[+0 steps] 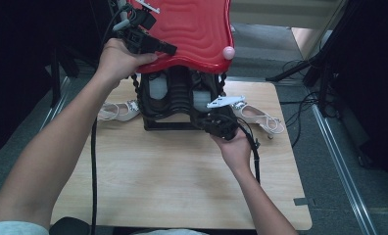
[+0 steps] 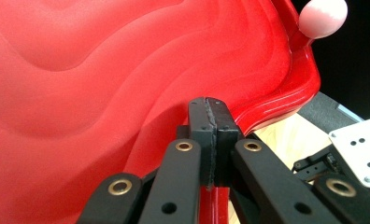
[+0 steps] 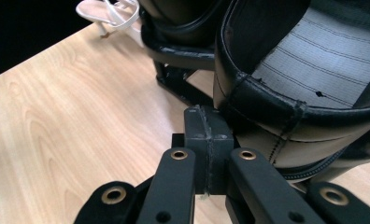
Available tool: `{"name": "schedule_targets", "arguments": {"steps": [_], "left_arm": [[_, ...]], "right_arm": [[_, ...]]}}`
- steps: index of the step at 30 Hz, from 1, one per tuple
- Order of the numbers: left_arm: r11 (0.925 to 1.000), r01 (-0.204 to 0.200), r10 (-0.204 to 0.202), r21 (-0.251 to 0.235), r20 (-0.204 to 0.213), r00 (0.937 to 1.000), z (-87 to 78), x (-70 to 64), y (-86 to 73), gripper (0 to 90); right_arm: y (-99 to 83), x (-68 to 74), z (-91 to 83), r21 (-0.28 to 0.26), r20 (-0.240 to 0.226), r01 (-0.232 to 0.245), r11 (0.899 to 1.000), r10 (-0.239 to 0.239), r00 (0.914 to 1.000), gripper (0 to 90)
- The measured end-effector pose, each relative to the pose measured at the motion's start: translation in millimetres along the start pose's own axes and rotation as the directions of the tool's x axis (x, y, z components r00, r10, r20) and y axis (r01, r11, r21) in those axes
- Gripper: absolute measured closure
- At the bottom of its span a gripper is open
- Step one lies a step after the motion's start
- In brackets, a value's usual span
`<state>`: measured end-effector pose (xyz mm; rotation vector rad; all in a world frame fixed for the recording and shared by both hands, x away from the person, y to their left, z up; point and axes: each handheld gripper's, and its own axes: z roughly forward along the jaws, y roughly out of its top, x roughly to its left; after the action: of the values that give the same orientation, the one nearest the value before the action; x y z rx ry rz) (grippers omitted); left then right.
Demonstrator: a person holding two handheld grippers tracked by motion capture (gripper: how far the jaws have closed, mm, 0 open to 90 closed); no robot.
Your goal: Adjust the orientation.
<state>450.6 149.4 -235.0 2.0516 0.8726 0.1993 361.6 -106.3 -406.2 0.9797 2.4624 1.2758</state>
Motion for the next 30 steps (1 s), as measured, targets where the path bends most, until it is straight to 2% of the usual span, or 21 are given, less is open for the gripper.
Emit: {"name": "schedule_targets", "arguments": {"steps": [13,14,17,20,21,23,25,29,30], "left_arm": [[1.0000,0.003,-0.003,0.000,0.001,1.0000,-0.1,0.3,0.0,90.0],[1.0000,0.003,-0.003,0.001,-0.002,1.0000,-0.1,0.2,0.1,90.0],[1.0000,0.004,-0.004,0.000,-0.004,1.0000,0.0,0.1,0.1,90.0],[1.0000,0.004,-0.004,0.000,-0.005,1.0000,-0.1,-0.1,0.0,90.0],[1.0000,0.004,-0.004,0.000,-0.005,1.0000,-0.2,-0.2,0.0,90.0],[1.0000,0.008,-0.008,-0.001,-0.005,1.0000,-0.6,-0.5,-0.6,90.0],[1.0000,0.007,-0.007,-0.003,-0.007,1.0000,-0.7,-0.5,-0.9,90.0],[0.9999,0.015,-0.015,-0.002,-0.004,0.9999,-0.4,0.6,-0.3,90.0],[0.9997,0.023,-0.023,0.000,-0.003,0.9997,-0.7,0.7,-0.2,90.0]], "right_arm": [[24.2,-16.1,13.7,-0.043,0.073,-0.050,0.998,0.053,0.9959,90.0],[26.9,-19.4,14.5,-0.049,0.068,-0.066,0.997,0.070,0.9952,90.0],[27.7,-22.3,16.1,-0.055,0.063,-0.074,0.996,0.078,0.9950,90.0],[27.8,-23.6,19.3,-0.047,0.069,-0.083,0.995,0.086,0.9938,90.0],[26.6,-26.2,25.6,-0.009,0.076,-0.096,0.995,0.096,0.9925,90.0],[24.8,-26.8,27.8,-0.010,0.065,-0.101,0.995,0.102,0.9927,90.0],[20.5,-25.3,27.3,-0.041,0.068,-0.101,0.994,0.104,0.9923,90.0],[17.3,-25.9,18.5,-0.051,0.040,-0.124,0.991,0.126,0.9912,90.0],[15.1,-24.2,10.1,-0.057,0.006,-0.130,0.990,0.131,0.9914,90.0]]}}
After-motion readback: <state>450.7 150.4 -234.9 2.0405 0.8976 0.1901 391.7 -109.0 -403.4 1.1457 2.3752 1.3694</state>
